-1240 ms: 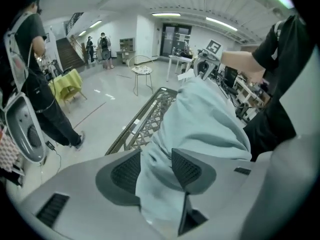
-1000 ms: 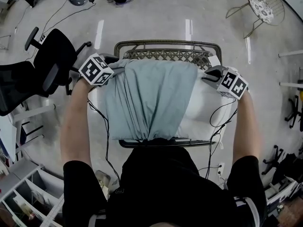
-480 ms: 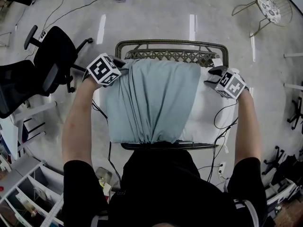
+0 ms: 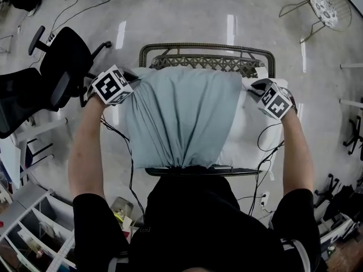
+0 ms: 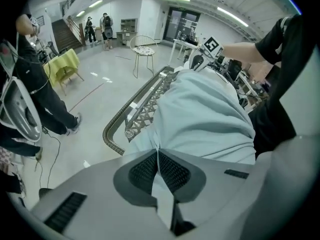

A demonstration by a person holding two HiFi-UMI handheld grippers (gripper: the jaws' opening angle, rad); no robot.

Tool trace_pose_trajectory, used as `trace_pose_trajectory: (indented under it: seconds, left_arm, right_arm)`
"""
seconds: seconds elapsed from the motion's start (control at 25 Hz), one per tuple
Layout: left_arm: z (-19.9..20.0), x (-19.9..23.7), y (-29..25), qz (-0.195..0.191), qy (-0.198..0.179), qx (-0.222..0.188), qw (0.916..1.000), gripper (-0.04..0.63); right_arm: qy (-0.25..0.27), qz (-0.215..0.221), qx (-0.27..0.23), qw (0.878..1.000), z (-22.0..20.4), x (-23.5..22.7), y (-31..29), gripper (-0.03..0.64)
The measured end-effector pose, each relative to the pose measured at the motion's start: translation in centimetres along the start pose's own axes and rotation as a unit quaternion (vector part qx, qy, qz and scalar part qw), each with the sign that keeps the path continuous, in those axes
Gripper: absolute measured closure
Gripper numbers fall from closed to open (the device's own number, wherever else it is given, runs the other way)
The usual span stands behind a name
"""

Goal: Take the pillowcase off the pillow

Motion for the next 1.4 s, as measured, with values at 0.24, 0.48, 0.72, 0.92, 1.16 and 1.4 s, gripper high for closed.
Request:
trace_pose_trajectory:
  seconds: [0.24,0.48,0.72,0.92,1.16,1.4]
  left_arm:
    - [-1.9,-0.9,0.9,0.011,0.043,-0.060,0.9972,0.581]
    - [-3.7,-6.1,2.5,0.077,0.046,-0.114,0.9895,0.500]
    - [-8.5,-13.6,2.4,0.074,0.096,-0.150,0.9813,0.468]
    - [-11.1,-20.3,1.6,0.097,0.129,-0.191,0.9682,0.468]
    - [-14.2,-27.2,0.4,0.117,0.185,-0.205,0.9538,0.409]
    - [-14.8,-32.9,-1.3,0.132,0.189,-0.187,0.9549,0.364]
  right_arm:
    - [-0.026,-0.011,-0.018,0.999,0.4,0.0,0.8,0.514]
    - [-0.028,-0.131,-0.048,0.990,1.3,2.7,3.8,0.405]
    - [-0.022,-0.141,-0.080,0.987,1.8,11.4,5.2,0.405]
    - [-0.019,-0.118,-0.091,0.989,0.8,19.4,4.7,0.402]
    - [-0.019,-0.089,-0.091,0.992,-1.7,26.4,3.6,0.347]
    - [0.013,-0.077,-0.075,0.994,-4.0,31.0,1.7,0.279]
Point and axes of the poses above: the fingertips, and each gripper's own axes: y backward along the fingers, x to its left, z out of its top, the point moved 8 cm from there along y, backward along the fingers, and after that the axes turned 1 degree about y, right-handed, at the moved point
